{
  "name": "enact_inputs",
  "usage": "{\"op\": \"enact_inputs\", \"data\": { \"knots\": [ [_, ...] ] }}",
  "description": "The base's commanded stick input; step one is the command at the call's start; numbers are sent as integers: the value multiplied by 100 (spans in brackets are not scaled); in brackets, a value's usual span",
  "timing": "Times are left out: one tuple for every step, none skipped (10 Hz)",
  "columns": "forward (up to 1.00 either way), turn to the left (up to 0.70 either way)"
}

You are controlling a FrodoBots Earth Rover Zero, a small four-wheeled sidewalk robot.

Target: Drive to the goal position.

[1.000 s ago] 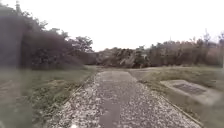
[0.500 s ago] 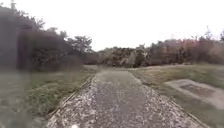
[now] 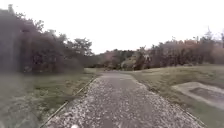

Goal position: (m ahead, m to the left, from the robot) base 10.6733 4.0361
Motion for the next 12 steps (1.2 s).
{"op": "enact_inputs", "data": {
  "knots": [
    [85,1],
    [85,1],
    [85,1],
    [85,1],
    [85,1],
    [85,1],
    [85,1],
    [85,1],
    [85,1],
    [85,1],
    [85,1],
    [85,1]
  ]
}}
